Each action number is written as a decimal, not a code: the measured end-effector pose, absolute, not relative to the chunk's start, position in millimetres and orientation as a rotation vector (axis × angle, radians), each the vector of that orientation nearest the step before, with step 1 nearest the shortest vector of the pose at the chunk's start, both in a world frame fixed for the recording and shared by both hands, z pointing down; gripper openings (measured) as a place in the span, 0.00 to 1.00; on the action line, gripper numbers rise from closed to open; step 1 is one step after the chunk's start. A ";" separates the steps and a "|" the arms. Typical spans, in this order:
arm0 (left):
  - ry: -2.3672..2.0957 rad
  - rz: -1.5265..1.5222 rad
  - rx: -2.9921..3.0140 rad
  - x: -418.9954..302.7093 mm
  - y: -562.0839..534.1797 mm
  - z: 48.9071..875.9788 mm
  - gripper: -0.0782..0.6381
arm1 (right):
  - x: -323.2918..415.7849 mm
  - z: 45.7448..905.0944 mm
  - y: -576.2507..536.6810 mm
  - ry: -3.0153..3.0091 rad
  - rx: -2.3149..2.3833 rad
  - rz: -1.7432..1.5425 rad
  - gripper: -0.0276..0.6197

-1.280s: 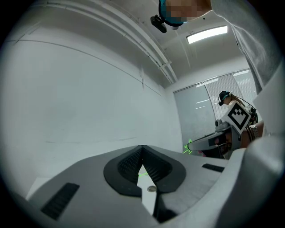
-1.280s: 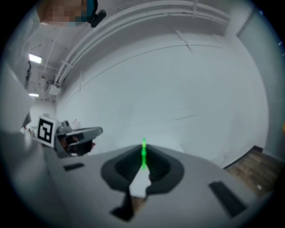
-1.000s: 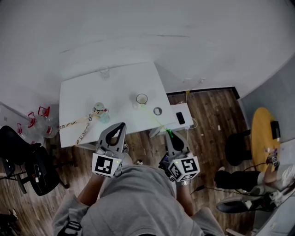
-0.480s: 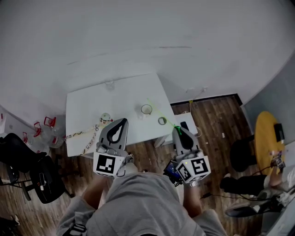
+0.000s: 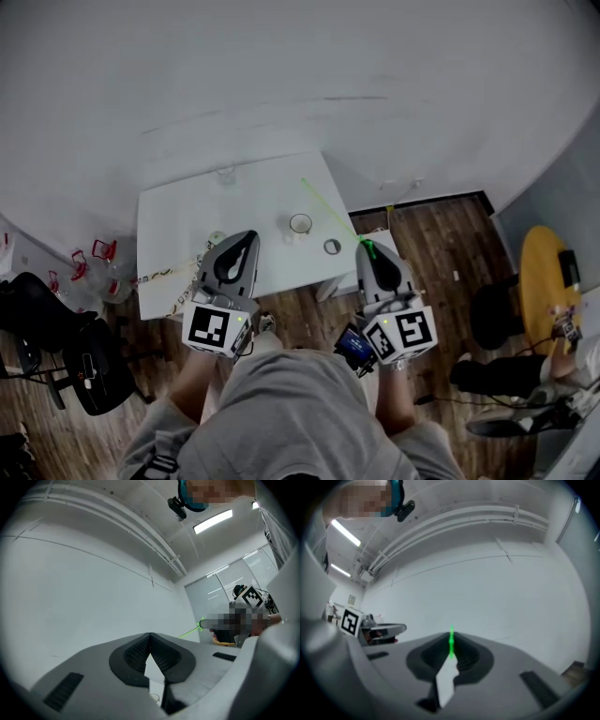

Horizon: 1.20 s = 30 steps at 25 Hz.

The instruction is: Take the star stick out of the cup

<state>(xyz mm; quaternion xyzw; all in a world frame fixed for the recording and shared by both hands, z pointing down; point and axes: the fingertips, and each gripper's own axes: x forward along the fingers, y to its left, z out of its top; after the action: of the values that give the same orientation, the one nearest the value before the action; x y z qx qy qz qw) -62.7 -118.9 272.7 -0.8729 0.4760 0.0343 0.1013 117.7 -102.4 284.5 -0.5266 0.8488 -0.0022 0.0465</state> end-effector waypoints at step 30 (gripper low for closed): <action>1.373 0.085 -2.662 -48.5 -110.9 291.8 0.16 | 115.9 294.3 -105.5 2.586 -1.610 -0.051 0.11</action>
<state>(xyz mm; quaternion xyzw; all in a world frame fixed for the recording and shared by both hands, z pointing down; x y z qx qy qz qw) -48.5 -110.9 291.8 -0.8860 0.4570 0.0282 0.0727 115.9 -105.5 294.3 -0.5278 0.8478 -0.0169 0.0477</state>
